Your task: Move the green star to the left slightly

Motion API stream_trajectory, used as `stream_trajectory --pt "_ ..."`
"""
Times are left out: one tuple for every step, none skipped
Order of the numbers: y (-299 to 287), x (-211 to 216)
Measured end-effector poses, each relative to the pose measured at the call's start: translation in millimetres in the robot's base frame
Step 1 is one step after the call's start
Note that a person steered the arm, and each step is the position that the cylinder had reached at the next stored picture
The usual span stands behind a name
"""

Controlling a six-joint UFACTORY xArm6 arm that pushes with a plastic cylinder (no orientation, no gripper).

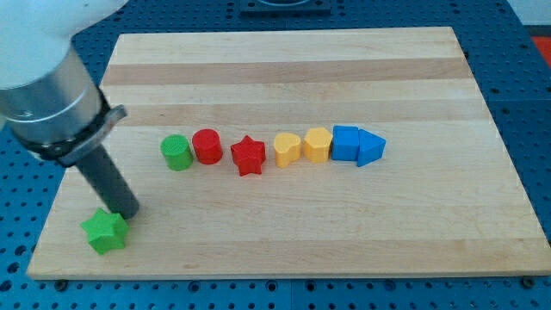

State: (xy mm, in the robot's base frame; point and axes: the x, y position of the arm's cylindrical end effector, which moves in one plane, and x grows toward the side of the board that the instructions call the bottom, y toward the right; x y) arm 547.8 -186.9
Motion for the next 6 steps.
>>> stream_trajectory --pt "52 40" --pt "50 58" --pt "44 57" --pt "33 41" --pt "16 40" --pt "-5 40"
